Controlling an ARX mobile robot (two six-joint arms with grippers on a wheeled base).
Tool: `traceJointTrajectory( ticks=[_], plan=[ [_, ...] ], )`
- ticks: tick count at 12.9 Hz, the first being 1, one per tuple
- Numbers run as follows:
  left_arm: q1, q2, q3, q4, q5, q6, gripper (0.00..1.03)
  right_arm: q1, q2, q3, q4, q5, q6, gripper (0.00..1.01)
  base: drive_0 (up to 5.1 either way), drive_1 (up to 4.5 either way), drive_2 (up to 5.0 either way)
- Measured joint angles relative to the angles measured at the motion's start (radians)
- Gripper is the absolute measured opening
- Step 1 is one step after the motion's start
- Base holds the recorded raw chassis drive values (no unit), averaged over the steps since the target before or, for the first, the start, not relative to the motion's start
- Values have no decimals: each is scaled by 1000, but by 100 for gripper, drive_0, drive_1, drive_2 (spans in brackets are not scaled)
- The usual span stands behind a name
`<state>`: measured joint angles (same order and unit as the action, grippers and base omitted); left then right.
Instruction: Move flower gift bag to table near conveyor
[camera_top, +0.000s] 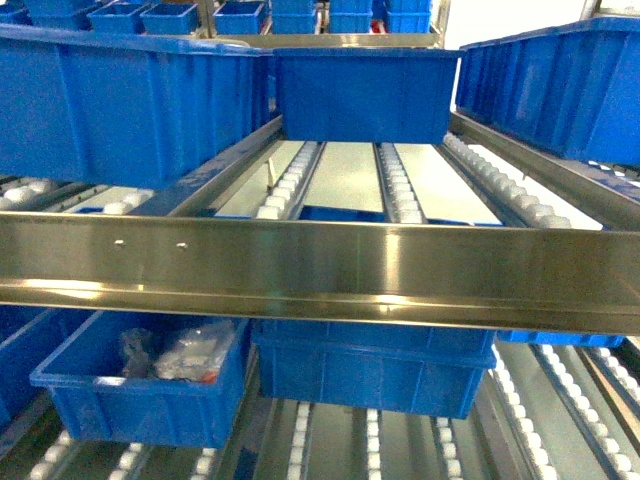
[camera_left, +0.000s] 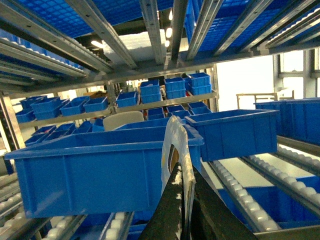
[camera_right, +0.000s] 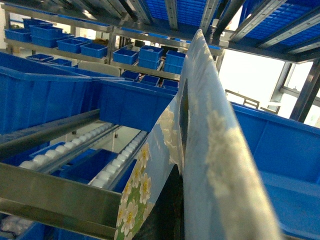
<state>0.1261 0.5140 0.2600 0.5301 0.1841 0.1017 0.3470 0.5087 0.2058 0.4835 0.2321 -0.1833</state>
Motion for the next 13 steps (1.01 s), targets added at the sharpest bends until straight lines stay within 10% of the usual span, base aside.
traceJointTrajectory(
  ticks=[13],
  plan=[
    [0, -1, 0, 1, 0, 0, 2, 0, 0, 0, 3, 0, -2, 2, -465, 85, 386]
  ],
)
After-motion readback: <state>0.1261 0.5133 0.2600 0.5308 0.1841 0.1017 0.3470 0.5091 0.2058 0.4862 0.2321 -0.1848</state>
